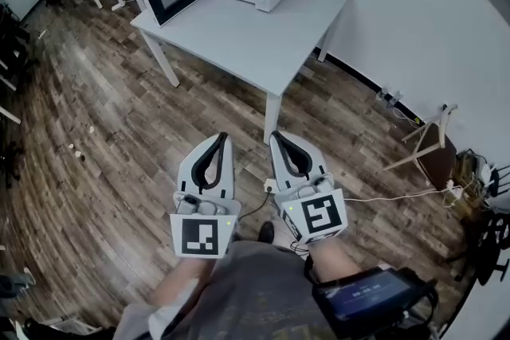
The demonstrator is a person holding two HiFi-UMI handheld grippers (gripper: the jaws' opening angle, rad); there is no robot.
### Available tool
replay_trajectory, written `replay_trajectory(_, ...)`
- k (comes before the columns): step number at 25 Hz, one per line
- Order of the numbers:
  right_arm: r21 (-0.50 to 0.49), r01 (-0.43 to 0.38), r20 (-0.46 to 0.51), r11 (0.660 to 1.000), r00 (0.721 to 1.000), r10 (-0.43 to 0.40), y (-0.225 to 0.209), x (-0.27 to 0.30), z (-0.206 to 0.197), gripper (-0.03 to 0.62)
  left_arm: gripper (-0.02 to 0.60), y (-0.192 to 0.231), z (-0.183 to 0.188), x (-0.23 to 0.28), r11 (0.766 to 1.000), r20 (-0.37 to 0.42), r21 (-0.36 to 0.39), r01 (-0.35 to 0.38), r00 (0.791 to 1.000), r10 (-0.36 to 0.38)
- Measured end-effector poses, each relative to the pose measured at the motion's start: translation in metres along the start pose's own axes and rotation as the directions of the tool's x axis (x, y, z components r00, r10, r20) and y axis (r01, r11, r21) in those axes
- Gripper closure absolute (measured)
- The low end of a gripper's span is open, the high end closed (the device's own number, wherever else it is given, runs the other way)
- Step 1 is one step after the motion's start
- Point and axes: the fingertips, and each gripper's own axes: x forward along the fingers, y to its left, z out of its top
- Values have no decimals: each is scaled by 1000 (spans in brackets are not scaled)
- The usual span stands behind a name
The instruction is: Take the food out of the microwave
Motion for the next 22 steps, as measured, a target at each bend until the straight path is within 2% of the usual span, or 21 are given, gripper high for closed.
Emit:
replay_trajectory(4,23,-28,4,999,1000,28,-5,0,-4,586,575,-3,-3,1,1000,-5,-9,-27,1000,27)
replay_trajectory(7,48,-46,-19,998,999,47,-8,7,-12,556,575,-2,-5,-1,999,-23,3,-35,999,35)
replay_trajectory(14,52,-115,-64,992,991,118,11,36,-30,556,575,27,-30,-4,995,-84,-19,-94,992,92)
replay_trajectory(22,16,-102,-92,995,990,103,4,99,-44,556,575,75,-57,31,993,-81,-54,-106,992,102)
